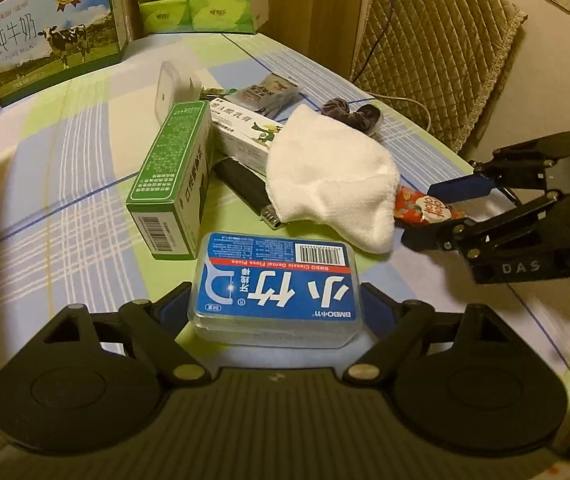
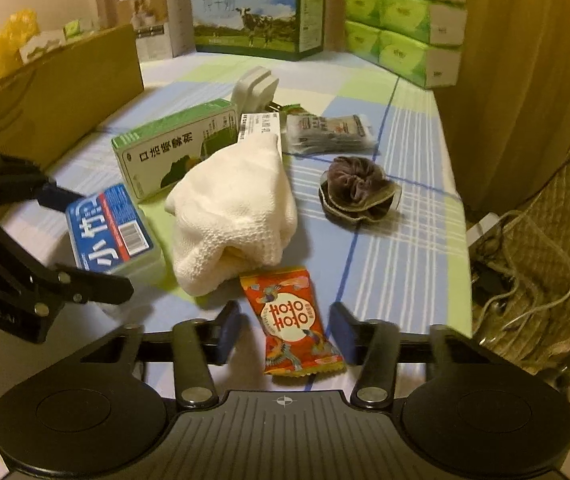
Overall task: Organize objects
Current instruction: 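Grasp the blue toothpick case with the left tool while the right tool grasps the orange snack packet, then drop the toothpick case and snack packet into the cardboard box with both tools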
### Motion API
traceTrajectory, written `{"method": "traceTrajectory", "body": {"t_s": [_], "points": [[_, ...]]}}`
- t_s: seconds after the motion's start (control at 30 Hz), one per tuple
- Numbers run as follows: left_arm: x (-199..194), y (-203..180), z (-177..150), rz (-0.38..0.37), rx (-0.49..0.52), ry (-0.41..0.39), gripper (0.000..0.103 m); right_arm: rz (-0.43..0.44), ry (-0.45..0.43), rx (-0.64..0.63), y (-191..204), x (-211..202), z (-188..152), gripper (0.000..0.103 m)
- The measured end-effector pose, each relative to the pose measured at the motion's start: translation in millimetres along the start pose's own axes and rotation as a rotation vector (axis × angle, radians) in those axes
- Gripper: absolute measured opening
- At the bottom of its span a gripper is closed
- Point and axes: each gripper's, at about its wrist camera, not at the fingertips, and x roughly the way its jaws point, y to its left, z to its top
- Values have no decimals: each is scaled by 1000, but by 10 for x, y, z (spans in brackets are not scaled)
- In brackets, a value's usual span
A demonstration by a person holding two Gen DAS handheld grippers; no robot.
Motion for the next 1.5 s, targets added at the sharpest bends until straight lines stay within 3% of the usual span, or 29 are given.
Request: {"method": "traceTrajectory", "body": {"t_s": [0.37,0.57,0.77,0.93,1.1,1.27,1.43,1.5], "points": [[-317,12,-56,5,-9,-41,84,-51,-18,57,73,-501,14,24],[-931,170,39,40,-57,-123,84,-22,-133,36,355,-975,552,24],[-1756,709,145,151,-107,-189,84,103,-244,-10,1044,-1183,1301,24],[-2234,1349,27,275,-143,-165,84,227,-273,-34,1747,-1009,1834,24],[-2395,2039,-217,367,-195,-107,84,296,-215,-80,2357,-558,2140,25],[-2318,2450,-378,382,-197,-68,84,320,-145,-110,2737,-138,2217,25],[-2229,2610,-457,366,-213,-72,84,331,-105,-89,2805,133,2244,25],[-2173,2649,-461,359,-220,-72,84,349,-113,-69,2788,189,2264,29]]}}
